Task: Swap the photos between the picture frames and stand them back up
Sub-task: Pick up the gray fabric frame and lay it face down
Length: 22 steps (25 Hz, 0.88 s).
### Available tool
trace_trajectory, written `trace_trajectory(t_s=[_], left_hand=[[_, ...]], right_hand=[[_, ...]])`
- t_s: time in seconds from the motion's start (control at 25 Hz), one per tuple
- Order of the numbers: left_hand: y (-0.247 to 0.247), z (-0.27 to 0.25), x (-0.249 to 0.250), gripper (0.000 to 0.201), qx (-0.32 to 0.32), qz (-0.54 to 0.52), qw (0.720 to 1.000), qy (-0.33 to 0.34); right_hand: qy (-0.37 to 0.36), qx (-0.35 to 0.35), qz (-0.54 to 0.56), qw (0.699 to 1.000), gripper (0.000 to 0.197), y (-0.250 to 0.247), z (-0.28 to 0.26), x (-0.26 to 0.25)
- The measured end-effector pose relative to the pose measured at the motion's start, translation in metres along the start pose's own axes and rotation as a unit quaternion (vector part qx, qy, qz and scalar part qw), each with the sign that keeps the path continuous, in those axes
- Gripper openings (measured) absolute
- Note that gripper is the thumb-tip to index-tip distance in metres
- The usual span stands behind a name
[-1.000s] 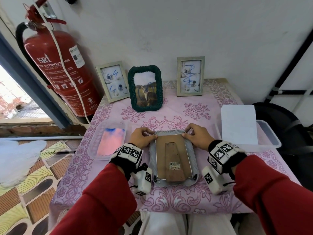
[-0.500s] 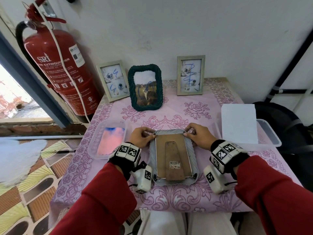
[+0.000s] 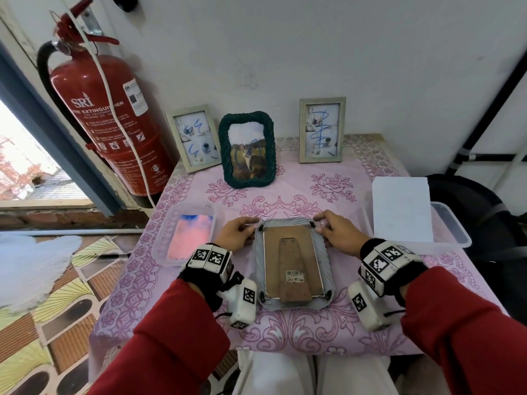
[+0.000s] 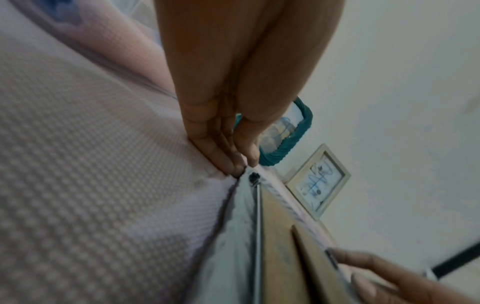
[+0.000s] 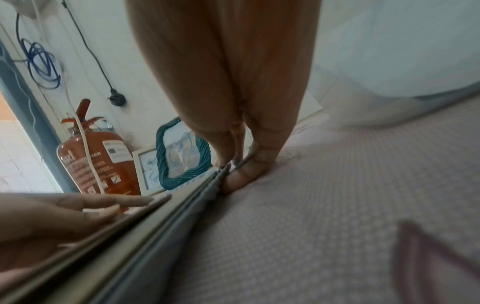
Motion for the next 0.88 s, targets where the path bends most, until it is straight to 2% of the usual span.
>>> trace_trajectory(t_s=[0.08,0.16,0.32,0.48,0.6,0.76,0.88], left_hand=[[-0.002,-0.011,-0.001,0.034,0.008,-0.034,0.999,-0.004],[0.002,-0.028,-0.002,0.031,0.022,-0.022,0.999,0.018],[0.020,-0.066,-0.012,0.020,0.044,0.120,0.988,0.085],[0.034,-0.084,-0.021,0.019,0.078,0.171,0.980,0.064],[0.039,-0.089,-0.020,0.029,0.088,0.195,0.976,0.047],[0.043,-0.092,-0.016,0.034,0.093,0.207,0.973,0.037],[0.044,-0.092,-0.016,0.034,0.088,0.172,0.980,0.043]], right_hand=[[0.003,-0.029,0.050,0.998,0.044,-0.001,-0.011,0.002],[-0.013,-0.049,0.082,0.995,0.054,0.000,-0.027,0.005],[-0.056,-0.058,0.119,0.990,0.061,0.010,-0.051,0.012],[-0.065,-0.050,0.109,0.991,0.062,0.017,-0.056,0.014],[-0.069,-0.040,0.115,0.990,0.063,0.018,-0.058,0.014],[-0.069,-0.029,0.116,0.990,0.062,0.020,-0.059,0.016],[-0.067,-0.026,0.123,0.990,0.062,0.020,-0.059,0.017]])
Point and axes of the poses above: each hand's wrist, its own z-axis towards the middle knuckle, its own y-axis out of the palm, x = y × z, the point moved 1 cm from there along z, towards the middle knuckle, and after that the axes turned 8 degrees about -y, right-handed, at the moved point
